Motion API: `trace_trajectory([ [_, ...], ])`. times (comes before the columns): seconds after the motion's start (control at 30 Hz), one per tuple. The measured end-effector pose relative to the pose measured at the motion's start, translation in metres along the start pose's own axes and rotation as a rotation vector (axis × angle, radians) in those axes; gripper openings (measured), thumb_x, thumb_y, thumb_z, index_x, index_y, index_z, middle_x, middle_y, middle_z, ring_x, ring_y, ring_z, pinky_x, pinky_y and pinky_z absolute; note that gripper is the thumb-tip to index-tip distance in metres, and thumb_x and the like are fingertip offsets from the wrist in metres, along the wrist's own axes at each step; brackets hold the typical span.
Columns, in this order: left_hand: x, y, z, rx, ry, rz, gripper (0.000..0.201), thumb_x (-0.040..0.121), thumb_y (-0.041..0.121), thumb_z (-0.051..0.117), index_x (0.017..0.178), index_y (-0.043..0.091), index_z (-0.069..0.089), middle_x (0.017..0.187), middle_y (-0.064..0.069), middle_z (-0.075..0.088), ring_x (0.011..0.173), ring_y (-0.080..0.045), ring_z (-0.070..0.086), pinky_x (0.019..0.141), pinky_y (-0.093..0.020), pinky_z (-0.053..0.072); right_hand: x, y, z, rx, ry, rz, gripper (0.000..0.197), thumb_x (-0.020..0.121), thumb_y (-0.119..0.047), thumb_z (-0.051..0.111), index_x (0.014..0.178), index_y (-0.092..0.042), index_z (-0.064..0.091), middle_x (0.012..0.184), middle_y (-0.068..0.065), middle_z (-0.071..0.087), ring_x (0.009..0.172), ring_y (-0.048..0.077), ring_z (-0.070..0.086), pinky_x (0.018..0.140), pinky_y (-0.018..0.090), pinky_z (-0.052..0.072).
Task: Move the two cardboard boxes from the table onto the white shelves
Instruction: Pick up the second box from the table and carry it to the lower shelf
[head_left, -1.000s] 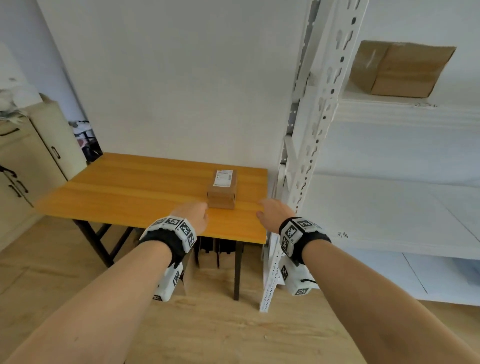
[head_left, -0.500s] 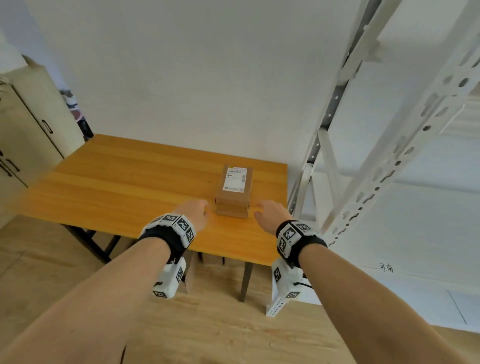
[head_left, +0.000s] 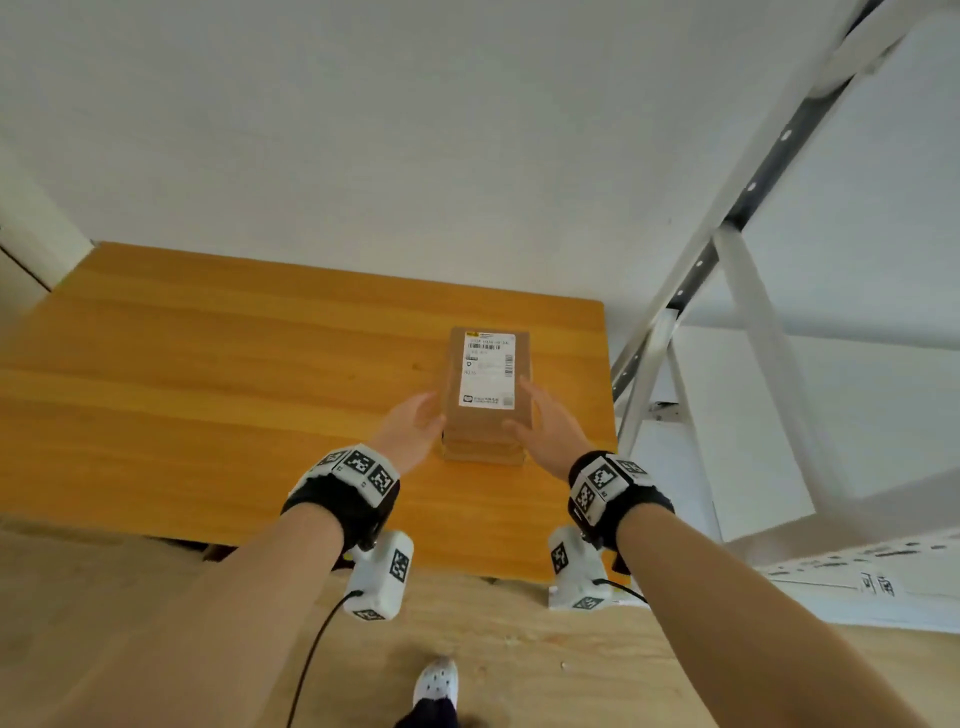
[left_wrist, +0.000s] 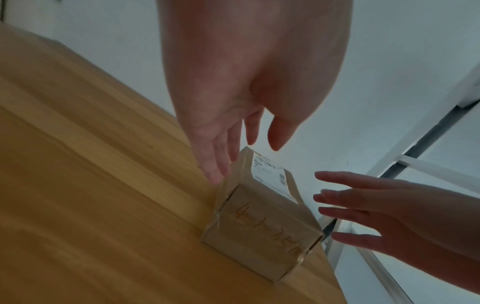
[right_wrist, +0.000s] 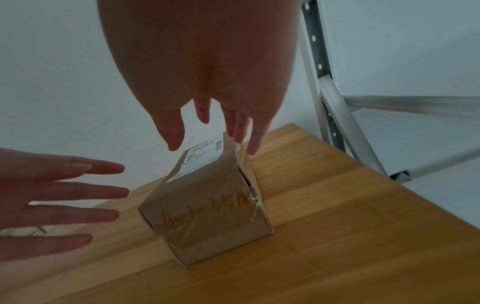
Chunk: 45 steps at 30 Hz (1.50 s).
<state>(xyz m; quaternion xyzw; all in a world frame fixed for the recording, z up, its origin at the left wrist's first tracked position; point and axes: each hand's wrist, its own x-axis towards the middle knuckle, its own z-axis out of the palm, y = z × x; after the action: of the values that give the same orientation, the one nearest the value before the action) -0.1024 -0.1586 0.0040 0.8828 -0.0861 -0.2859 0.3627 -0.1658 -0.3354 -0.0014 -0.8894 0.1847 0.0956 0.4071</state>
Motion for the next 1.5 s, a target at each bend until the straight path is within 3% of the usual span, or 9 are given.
trace_trajectory([
  [0.1,0.024,-0.005,0.004,-0.071,-0.04,-0.007,0.058,0.096,0.029,0.048,0.148,0.017,0.026,0.155,-0.004,0.032,0.141,-0.022,0.033,0.115,-0.044,0.03,0.02,0.004,0.007,0.165,0.005,0.087,0.085,0.085,-0.024,0.066,0.152,-0.021,0.014,0.154,0.003,0.033,0.141,0.022,0.033,0.114,0.041,0.032],
  [0.2,0.041,-0.01,0.01,-0.183,-0.116,-0.013,0.056,0.096,0.023,0.049,0.148,0.016,0.028,0.152,-0.004,0.037,0.136,-0.024,0.041,0.11,-0.044,0.038,0.032,0.007,0.007,0.363,-0.011,0.181,0.084,0.083,-0.009,0.068,0.149,-0.017,0.016,0.137,-0.002,0.044,0.129,0.015,0.043,0.098,0.028,0.04],
  [0.27,0.049,-0.014,0.013,-0.261,-0.155,-0.03,0.057,0.095,0.02,0.051,0.148,0.022,0.028,0.152,-0.001,0.038,0.128,-0.023,0.049,0.103,-0.044,0.046,0.037,0.011,0.008,0.428,-0.027,0.223,0.086,0.082,-0.001,0.067,0.149,-0.019,0.016,0.131,-0.004,0.045,0.125,0.014,0.045,0.101,0.033,0.043],
  [0.4,0.058,-0.019,0.018,-0.462,-0.173,-0.099,0.064,0.094,0.013,0.052,0.15,0.023,0.023,0.154,-0.002,0.034,0.124,-0.022,0.048,0.093,-0.038,0.047,0.046,0.019,0.014,0.482,-0.029,0.249,0.093,0.079,0.007,0.065,0.151,-0.025,0.016,0.143,0.008,0.046,0.132,0.025,0.044,0.105,0.05,0.044],
  [0.53,0.061,-0.023,0.018,-0.543,-0.18,-0.105,0.066,0.092,0.012,0.057,0.149,0.024,0.025,0.155,-0.001,0.033,0.134,-0.026,0.043,0.094,-0.037,0.047,0.047,0.024,0.015,0.58,-0.025,0.278,0.091,0.078,0.011,0.064,0.15,-0.022,0.019,0.141,0.01,0.051,0.13,0.027,0.049,0.104,0.051,0.045],
  [0.7,0.06,-0.023,0.006,-0.609,-0.175,-0.1,0.067,0.089,0.008,0.06,0.146,0.028,0.031,0.154,0.002,0.035,0.135,-0.025,0.042,0.1,-0.041,0.046,0.044,0.022,0.013,0.645,-0.033,0.283,0.092,0.078,0.009,0.067,0.151,-0.022,0.019,0.147,0.007,0.045,0.136,0.024,0.042,0.106,0.05,0.042],
  [0.87,0.046,-0.009,-0.013,-0.671,-0.117,-0.037,0.066,0.089,0.0,0.058,0.145,0.025,0.035,0.153,0.001,0.038,0.136,-0.024,0.041,0.106,-0.045,0.043,0.032,0.001,-0.005,0.682,-0.005,0.226,0.093,0.078,0.013,0.065,0.151,-0.024,0.02,0.139,0.008,0.053,0.128,0.025,0.05,0.103,0.048,0.046],
  [1.13,-0.012,0.023,-0.033,-0.709,-0.05,0.125,0.067,0.088,-0.003,0.057,0.145,0.025,0.036,0.152,-0.001,0.039,0.136,-0.024,0.041,0.107,-0.045,0.042,-0.014,-0.032,-0.037,0.648,0.023,0.067,0.094,0.078,0.012,0.064,0.15,-0.03,0.019,0.136,0.013,0.056,0.128,0.027,0.051,0.103,0.051,0.045],
  [1.5,-0.16,0.047,-0.019,-0.705,0.171,0.23,0.065,0.089,-0.003,0.057,0.144,0.025,0.037,0.152,-0.002,0.039,0.139,-0.022,0.038,0.102,-0.044,0.045,-0.131,-0.047,-0.058,0.622,-0.029,-0.154,0.094,0.079,0.013,0.062,0.15,-0.031,0.018,0.119,0.007,0.063,0.119,0.027,0.057,0.097,0.043,0.049],
])
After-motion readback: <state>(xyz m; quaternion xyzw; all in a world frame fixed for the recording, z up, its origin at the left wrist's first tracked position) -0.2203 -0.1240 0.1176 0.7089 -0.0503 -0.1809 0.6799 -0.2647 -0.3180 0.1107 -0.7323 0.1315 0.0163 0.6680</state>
